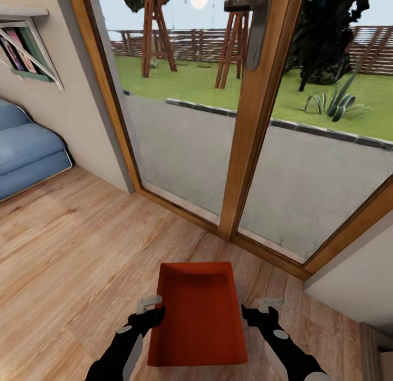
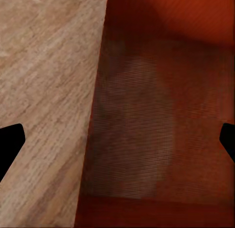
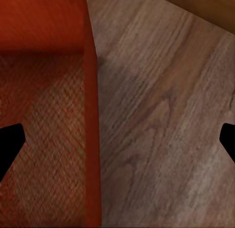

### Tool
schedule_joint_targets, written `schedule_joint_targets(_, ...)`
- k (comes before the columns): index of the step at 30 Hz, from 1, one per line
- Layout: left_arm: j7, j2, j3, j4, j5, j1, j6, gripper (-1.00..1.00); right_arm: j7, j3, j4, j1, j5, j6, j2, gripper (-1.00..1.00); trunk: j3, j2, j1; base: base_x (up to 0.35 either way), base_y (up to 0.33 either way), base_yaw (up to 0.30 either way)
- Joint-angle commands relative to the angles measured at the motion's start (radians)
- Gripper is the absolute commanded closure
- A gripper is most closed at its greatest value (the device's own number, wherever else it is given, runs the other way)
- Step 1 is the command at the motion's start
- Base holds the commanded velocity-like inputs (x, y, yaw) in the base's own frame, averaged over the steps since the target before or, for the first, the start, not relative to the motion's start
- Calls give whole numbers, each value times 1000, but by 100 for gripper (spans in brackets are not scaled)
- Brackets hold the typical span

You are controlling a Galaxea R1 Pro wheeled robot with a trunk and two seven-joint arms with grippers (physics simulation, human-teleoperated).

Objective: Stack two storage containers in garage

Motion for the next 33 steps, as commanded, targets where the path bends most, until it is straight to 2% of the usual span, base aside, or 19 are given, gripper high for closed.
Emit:
schedule_joint_targets(1, 0, -1, 4, -2, -2, 0, 6, -100, -7, 8, 1, -1, -11, -4, -1, -100, -1, 0, 0, 0, 0, 0)
schedule_joint_targets(12, -3, 55, 9, 4, 4, 8, 5, -100, -4, 6, 1, 0, -6, -7, -5, -100, -1, 0, 0, 0, 0, 0)
schedule_joint_targets(19, -1, 60, 11, 5, 0, 8, 6, -100, -4, 6, 1, 0, -6, -7, -5, -100, -1, 0, 0, 0, 0, 0)
schedule_joint_targets(24, 24, 50, 4, 14, -15, 10, 6, -100, -5, 6, 1, 0, -8, -5, -5, -100, -1, 0, 0, 0, 0, 0)
schedule_joint_targets(25, 96, 46, -3, 25, -34, 10, 6, -100, -6, 6, 1, -1, -9, -4, -5, -100, -1, 0, 0, 0, 0, 0)
schedule_joint_targets(26, 136, 38, -17, 36, -58, 10, 5, -100, -7, 6, 1, -1, -9, -2, -5, -100, -1, 0, 0, 0, 0, 0)
schedule_joint_targets(30, 221, -1, -53, 47, -94, 11, 5, -100, -9, 6, 2, -1, -11, 3, -4, -100, -1, 0, 0, 0, 0, 0)
schedule_joint_targets(33, 253, -9, -63, 48, -101, 11, 5, -100, -10, 9, 18, 0, -12, 5, -3, -100, -1, 0, 0, 0, 0, 0)
